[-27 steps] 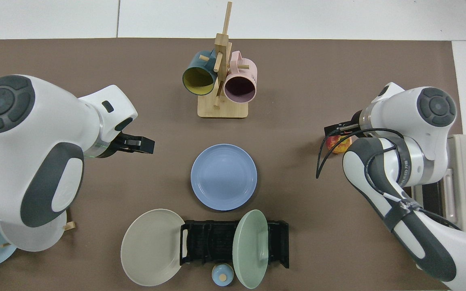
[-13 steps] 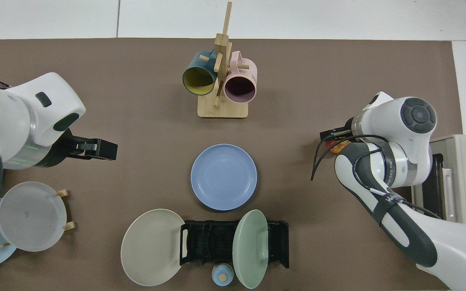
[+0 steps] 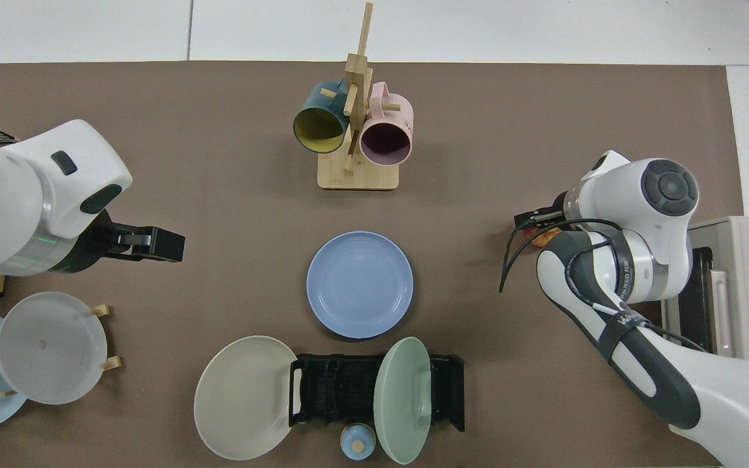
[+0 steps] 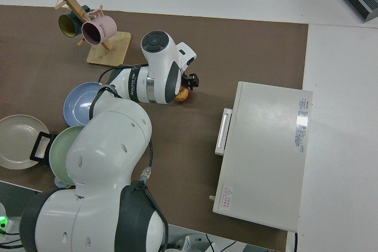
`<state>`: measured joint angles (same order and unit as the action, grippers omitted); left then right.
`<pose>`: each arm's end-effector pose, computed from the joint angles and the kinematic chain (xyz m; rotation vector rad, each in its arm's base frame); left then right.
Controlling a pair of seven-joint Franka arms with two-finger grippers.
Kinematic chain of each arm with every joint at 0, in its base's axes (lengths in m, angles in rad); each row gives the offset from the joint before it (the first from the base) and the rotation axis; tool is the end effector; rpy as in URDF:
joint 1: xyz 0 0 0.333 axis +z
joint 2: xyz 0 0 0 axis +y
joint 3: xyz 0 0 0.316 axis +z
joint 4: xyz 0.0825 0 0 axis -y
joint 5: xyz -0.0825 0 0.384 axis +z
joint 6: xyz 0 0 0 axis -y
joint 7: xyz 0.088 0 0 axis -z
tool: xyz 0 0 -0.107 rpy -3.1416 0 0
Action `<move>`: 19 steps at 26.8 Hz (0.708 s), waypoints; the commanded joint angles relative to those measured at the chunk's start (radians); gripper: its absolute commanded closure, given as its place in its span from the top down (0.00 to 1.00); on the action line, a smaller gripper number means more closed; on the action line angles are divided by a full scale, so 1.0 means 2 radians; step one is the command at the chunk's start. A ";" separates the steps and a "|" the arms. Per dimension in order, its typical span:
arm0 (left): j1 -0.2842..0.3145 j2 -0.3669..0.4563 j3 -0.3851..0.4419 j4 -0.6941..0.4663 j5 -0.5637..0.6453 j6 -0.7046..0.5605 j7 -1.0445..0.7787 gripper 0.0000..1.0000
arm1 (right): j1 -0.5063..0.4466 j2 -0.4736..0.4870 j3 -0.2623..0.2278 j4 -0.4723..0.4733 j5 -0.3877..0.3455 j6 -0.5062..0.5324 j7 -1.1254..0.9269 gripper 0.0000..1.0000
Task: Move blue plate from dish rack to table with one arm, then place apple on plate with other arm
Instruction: 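Carry the red apple with the right gripper toward the blue plate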
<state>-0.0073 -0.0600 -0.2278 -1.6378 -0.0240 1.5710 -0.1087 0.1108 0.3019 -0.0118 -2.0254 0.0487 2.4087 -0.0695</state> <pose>0.5195 -0.1309 0.6247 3.1265 -0.1970 -0.0157 0.6020 0.0603 0.3071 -3.1003 -0.2085 -0.1259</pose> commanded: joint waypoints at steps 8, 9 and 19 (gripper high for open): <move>-0.009 0.003 0.039 0.006 0.001 -0.014 0.003 0.99 | -0.004 -0.003 0.003 -0.003 0.008 0.006 0.000 0.00; -0.009 0.005 0.039 0.008 0.001 -0.015 0.004 0.99 | -0.003 -0.004 0.003 0.000 0.008 0.005 0.003 0.00; -0.003 0.011 0.039 0.029 0.007 -0.020 0.005 1.00 | 0.041 -0.047 0.003 0.046 0.007 -0.068 0.064 0.00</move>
<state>-0.0083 -0.0499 -0.1556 -1.6157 -0.0245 1.5612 -0.1039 0.1427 0.2668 -0.0077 -1.9599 0.0547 2.3481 -0.0243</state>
